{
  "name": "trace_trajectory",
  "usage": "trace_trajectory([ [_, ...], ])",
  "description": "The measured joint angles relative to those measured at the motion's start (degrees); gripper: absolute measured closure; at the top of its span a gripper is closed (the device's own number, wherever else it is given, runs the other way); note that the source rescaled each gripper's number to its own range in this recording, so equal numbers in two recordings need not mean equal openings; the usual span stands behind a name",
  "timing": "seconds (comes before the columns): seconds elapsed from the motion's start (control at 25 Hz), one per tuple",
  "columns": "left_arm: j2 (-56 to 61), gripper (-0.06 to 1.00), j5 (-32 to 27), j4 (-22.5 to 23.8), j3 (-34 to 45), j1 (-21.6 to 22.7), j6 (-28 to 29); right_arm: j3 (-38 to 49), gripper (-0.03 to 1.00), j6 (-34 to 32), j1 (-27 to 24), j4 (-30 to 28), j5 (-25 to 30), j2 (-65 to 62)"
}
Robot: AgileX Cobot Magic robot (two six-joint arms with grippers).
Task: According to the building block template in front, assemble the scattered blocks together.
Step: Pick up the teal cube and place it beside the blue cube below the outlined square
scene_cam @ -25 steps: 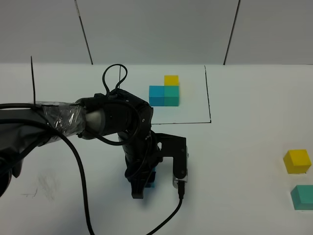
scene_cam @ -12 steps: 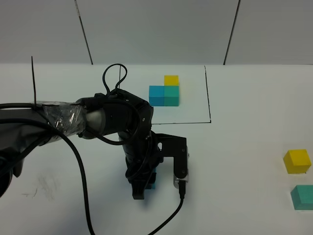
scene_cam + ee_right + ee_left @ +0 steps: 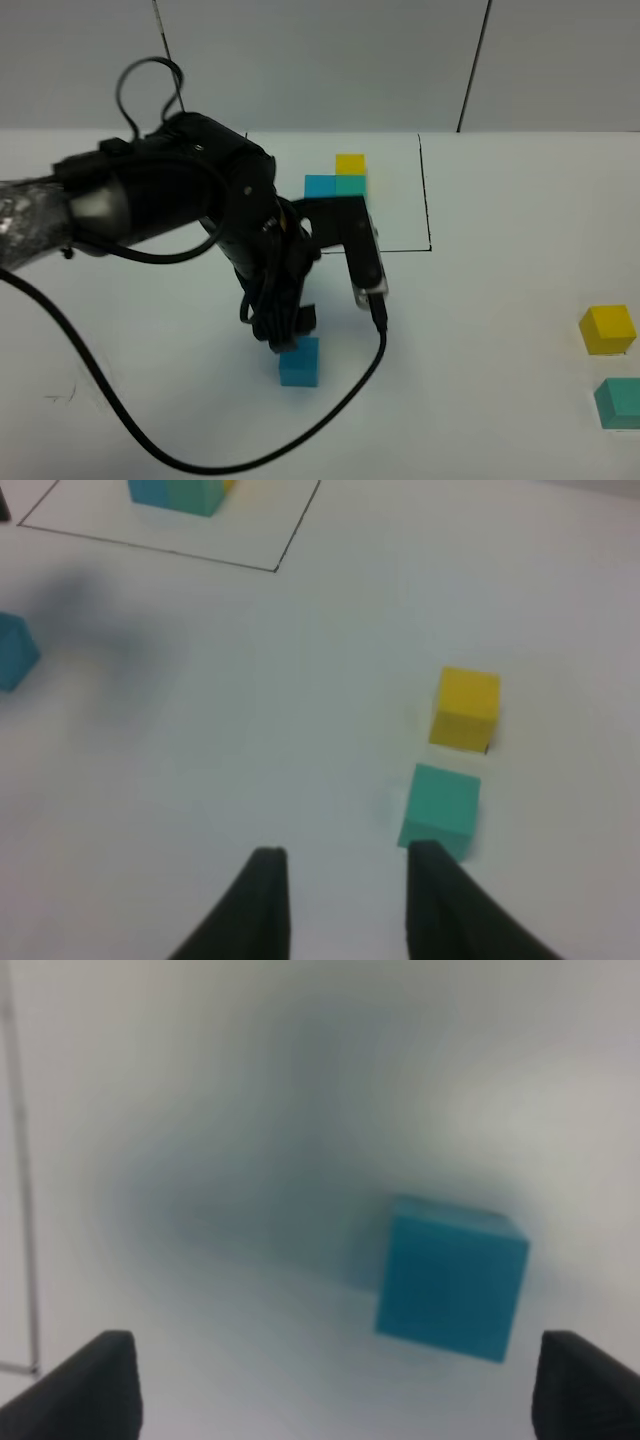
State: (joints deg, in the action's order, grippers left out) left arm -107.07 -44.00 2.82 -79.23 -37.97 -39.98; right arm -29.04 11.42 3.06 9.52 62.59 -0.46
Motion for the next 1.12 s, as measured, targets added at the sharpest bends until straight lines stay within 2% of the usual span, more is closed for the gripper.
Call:
trace_trajectory([
  [0.2,8.5,-0.06,-1.3,11.7,0.0,7.9,20.6,0.0,0.86,0.0,0.0,0.0,0.0,0.0],
  [0.28,12.0,-0.06,-5.1,14.3,0.0,12.6,24.9,0.0,0.86,0.0,0.0,0.0,0.0,0.0],
  [0.48,21.2,-0.06,-14.2,14.2,0.9,24.4,26.3,0.0,0.86,0.0,0.0,0.0,0.0,0.0],
  [0.72,39.2,-0.06,-14.9,9.2,8.2,35.7,25.6,0.0,0.86,0.0,0.0,0.0,0.0,0.0],
  [0.88,54.7,-0.06,-12.2,8.7,15.8,38.5,26.5,0.0,0.86,0.0,0.0,0.0,0.0,0.0],
  [1.12,77.1,-0.06,-10.9,6.9,25.7,38.6,29.9,0.0,0.86,0.0,0.0,0.0,0.0,0.0],
])
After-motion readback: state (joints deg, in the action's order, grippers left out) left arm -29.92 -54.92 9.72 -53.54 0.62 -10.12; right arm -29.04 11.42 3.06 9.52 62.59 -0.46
